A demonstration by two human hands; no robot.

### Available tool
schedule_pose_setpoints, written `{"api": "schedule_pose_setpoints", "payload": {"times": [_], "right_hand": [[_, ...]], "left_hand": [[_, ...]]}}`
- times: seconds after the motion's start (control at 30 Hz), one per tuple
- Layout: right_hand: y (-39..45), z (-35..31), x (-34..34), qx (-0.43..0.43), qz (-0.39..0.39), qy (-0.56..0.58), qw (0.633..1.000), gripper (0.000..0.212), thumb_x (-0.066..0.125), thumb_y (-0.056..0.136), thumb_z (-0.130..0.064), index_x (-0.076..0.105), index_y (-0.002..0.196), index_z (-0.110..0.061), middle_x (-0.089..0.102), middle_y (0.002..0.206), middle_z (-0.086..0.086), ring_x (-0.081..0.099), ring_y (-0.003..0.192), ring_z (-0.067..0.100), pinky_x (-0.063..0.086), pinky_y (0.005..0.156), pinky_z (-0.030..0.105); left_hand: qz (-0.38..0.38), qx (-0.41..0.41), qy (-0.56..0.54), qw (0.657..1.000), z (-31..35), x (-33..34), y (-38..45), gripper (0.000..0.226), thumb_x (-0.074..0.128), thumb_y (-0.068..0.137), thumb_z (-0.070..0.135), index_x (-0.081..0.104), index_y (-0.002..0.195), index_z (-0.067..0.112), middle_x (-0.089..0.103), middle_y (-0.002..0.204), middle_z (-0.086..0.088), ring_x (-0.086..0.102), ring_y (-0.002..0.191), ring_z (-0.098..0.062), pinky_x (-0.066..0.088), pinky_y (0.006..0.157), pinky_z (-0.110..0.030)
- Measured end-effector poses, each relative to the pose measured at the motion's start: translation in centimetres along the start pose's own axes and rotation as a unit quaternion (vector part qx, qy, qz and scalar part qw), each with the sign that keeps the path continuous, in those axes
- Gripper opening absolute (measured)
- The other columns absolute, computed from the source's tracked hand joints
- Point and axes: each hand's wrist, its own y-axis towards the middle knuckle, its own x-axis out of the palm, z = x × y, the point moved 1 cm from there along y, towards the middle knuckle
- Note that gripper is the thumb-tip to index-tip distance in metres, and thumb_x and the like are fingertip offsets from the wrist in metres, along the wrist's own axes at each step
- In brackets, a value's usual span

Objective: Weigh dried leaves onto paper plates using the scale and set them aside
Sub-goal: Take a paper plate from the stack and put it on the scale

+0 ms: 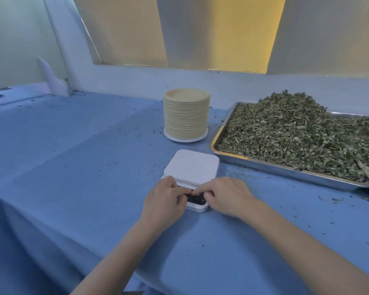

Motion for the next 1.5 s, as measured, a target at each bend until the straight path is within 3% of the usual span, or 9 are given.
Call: {"api": "schedule_pose_setpoints", "payload": {"times": [0.27, 0.5, 0.6, 0.8, 0.97, 1.13, 1.27, 1.4, 1.5], "right_hand": [[1.6, -0.4, -3.2, 0.005, 0.074, 0.103, 0.992, 0.043, 0.040, 0.084, -0.022, 0.066, 0.098, -0.054, 0.056, 0.059, -0.013, 0.047, 0.059, 0.002, 0.027, 0.047, 0.023], [3.7, 0.8, -4.4, 0.006, 0.083, 0.166, 0.983, 0.040, 0.044, 0.083, -0.020, 0.067, 0.094, -0.051, 0.051, 0.048, -0.015, 0.049, 0.055, 0.007, 0.047, 0.061, 0.030], [5.3, 1.7, -4.8, 0.020, 0.084, 0.210, 0.974, 0.034, 0.046, 0.085, -0.020, 0.066, 0.087, -0.048, 0.060, 0.056, -0.013, 0.057, 0.060, 0.014, 0.050, 0.066, 0.030], [10.2, 2.5, -6.3, 0.031, 0.122, 0.272, 0.954, 0.022, 0.051, 0.088, -0.026, 0.066, 0.089, -0.043, 0.061, 0.080, -0.020, 0.058, 0.078, 0.003, 0.038, 0.056, 0.002], [16.3, 2.5, -9.2, 0.042, 0.137, 0.272, 0.952, 0.027, 0.047, 0.091, -0.025, 0.066, 0.109, -0.030, 0.057, 0.099, -0.010, 0.050, 0.089, 0.008, 0.035, 0.069, 0.020], [21.5, 3.8, -11.9, 0.069, 0.205, 0.269, 0.939, 0.029, 0.047, 0.091, -0.025, 0.064, 0.114, -0.022, 0.059, 0.119, -0.002, 0.051, 0.102, 0.013, 0.039, 0.080, 0.027], [24.3, 5.5, -12.4, 0.146, 0.220, 0.200, 0.943, 0.040, 0.046, 0.092, -0.033, 0.054, 0.126, -0.014, 0.043, 0.133, 0.011, 0.037, 0.124, 0.029, 0.036, 0.084, 0.033], [25.8, 6.9, -11.8, 0.218, 0.157, 0.144, 0.952, 0.039, 0.046, 0.089, -0.046, 0.051, 0.095, -0.008, 0.035, 0.133, 0.013, 0.029, 0.124, 0.031, 0.029, 0.079, 0.035], [26.5, 7.4, -11.1, 0.227, 0.113, 0.195, 0.947, 0.041, 0.042, 0.090, -0.047, 0.042, 0.067, -0.014, 0.045, 0.117, 0.014, 0.035, 0.118, 0.031, 0.026, 0.079, 0.035]], "left_hand": [[-0.007, -0.032, -0.085, 0.996, 0.3, -2.9, 3.2, 0.028, 0.050, 0.088, 0.017, 0.071, 0.094, 0.035, 0.046, 0.079, 0.012, 0.046, 0.072, 0.000, 0.028, 0.056, -0.013], [-0.045, -0.026, -0.098, 0.994, -0.1, -4.5, 6.8, 0.027, 0.050, 0.086, 0.019, 0.065, 0.084, 0.041, 0.053, 0.077, 0.014, 0.049, 0.069, -0.003, 0.039, 0.063, -0.022], [-0.050, -0.062, -0.116, 0.990, -0.9, -4.7, 8.4, 0.027, 0.049, 0.085, 0.019, 0.066, 0.081, 0.039, 0.057, 0.074, 0.013, 0.049, 0.059, -0.005, 0.043, 0.059, -0.022], [-0.016, -0.129, -0.222, 0.966, -1.2, -5.0, 13.1, 0.021, 0.052, 0.087, 0.017, 0.071, 0.085, 0.026, 0.062, 0.070, 0.007, 0.049, 0.057, -0.006, 0.040, 0.051, -0.015], [0.019, -0.159, -0.235, 0.959, -0.3, -5.0, 19.9, 0.018, 0.052, 0.086, 0.020, 0.067, 0.095, 0.019, 0.064, 0.084, 0.003, 0.056, 0.085, -0.017, 0.045, 0.077, -0.029], [0.098, -0.180, -0.190, 0.960, -0.6, -5.1, 26.2, 0.016, 0.048, 0.086, 0.019, 0.060, 0.097, 0.016, 0.060, 0.090, 0.003, 0.053, 0.088, -0.018, 0.036, 0.067, -0.025], [0.151, -0.212, -0.140, 0.955, -2.1, -5.0, 29.8, 0.032, 0.048, 0.089, 0.024, 0.050, 0.116, 0.006, 0.045, 0.123, -0.011, 0.042, 0.116, -0.028, 0.033, 0.078, -0.031], [0.080, -0.268, -0.092, 0.956, -2.9, -4.2, 31.4, 0.044, 0.047, 0.090, 0.028, 0.045, 0.123, 0.000, 0.036, 0.132, -0.017, 0.031, 0.125, -0.031, 0.034, 0.091, -0.035], [0.007, -0.304, -0.171, 0.937, -3.3, -3.2, 32.0, 0.048, 0.048, 0.090, 0.029, 0.046, 0.130, 0.004, 0.040, 0.135, -0.016, 0.038, 0.125, -0.031, 0.036, 0.099, -0.034]]}}
